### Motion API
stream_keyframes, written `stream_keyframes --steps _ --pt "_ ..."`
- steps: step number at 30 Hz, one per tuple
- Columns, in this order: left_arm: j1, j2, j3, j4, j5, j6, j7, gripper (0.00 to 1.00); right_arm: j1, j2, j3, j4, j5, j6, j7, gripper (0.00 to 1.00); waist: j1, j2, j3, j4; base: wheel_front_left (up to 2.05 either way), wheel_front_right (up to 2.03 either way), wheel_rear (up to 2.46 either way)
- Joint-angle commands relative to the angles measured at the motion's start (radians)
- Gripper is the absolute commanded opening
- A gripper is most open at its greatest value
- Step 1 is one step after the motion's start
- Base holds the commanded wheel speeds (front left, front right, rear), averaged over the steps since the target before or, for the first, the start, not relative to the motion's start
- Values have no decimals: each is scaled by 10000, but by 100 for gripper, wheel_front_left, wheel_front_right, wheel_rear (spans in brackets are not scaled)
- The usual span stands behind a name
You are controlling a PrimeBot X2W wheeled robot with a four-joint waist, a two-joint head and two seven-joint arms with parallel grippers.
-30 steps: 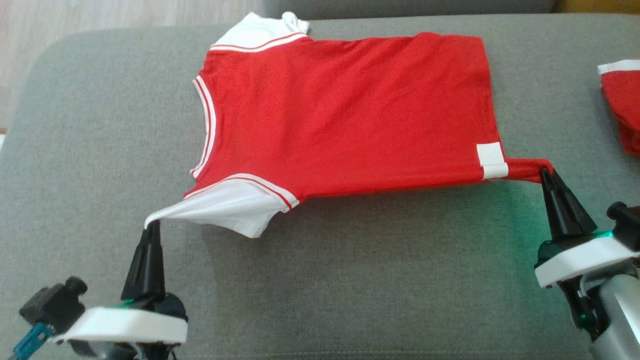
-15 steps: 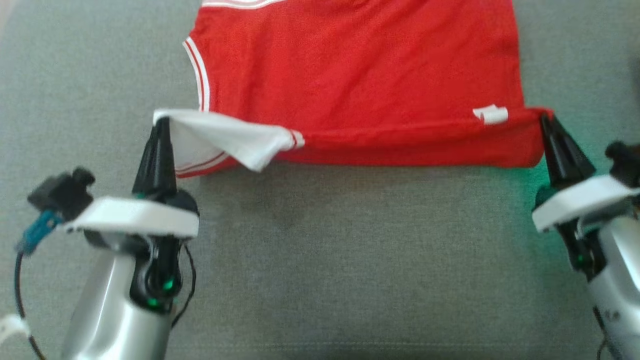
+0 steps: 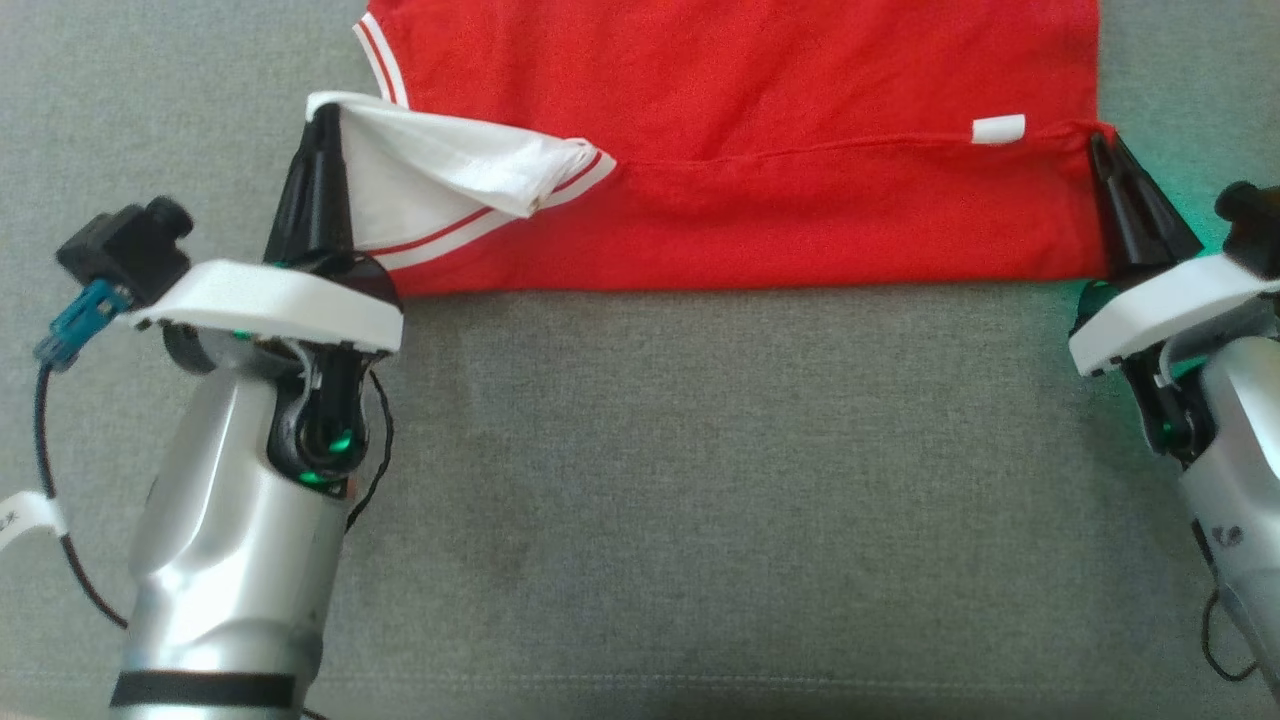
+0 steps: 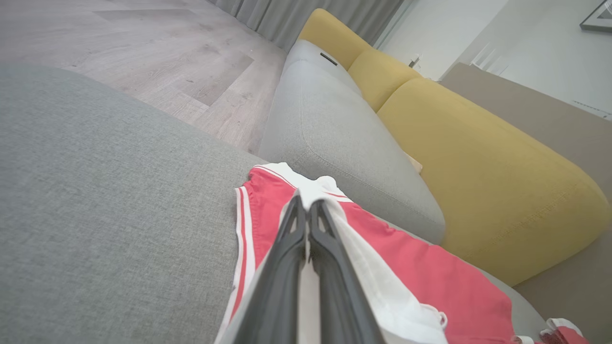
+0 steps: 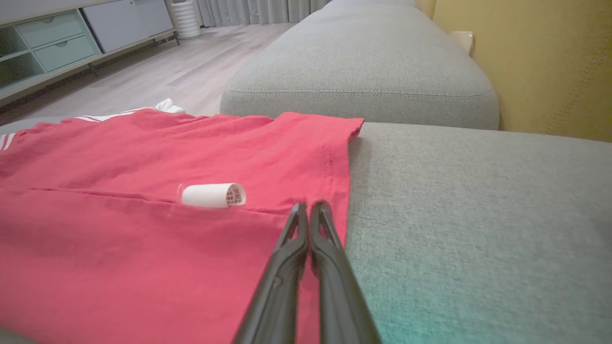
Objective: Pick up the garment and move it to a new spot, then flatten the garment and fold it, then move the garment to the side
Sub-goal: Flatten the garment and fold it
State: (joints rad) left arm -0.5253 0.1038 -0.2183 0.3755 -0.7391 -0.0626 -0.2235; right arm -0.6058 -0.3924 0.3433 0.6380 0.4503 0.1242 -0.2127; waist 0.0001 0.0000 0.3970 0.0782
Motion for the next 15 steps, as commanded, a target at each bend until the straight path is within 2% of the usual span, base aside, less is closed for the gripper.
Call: stream_keyframes --steps 1,3,4,5,6,12,15 --pt "-447 225 202 -59 219 -120 -120 0 -182 -192 209 -61 73 65 -181 0 -1 0 46 28 0 0 0" --pt "-572 222 134 239 281 -200 -165 4 -310 -163 305 122 119 65 -254 2 -1 0 64 18 0 0 0" --pt "-622 212 110 367 274 -245 -181 44 -364 -141 327 207 147 65 -288 40 -1 0 72 15 0 0 0" --pt "-655 206 71 487 268 -294 -194 100 -404 -120 352 282 164 65 -319 53 -1 0 73 11 0 0 0" --pt "-672 207 42 569 272 -337 -212 100 -435 -98 354 351 180 65 -350 100 -1 0 72 -1 0 0 0" --pt "-195 370 85 245 786 -410 -351 100 -345 21 111 338 115 65 -465 100 -1 0 -46 -85 0 0 0" --pt "679 368 194 -307 1327 -216 -374 100 -79 116 -293 -44 97 65 -483 100 -1 0 -157 -160 0 0 0"
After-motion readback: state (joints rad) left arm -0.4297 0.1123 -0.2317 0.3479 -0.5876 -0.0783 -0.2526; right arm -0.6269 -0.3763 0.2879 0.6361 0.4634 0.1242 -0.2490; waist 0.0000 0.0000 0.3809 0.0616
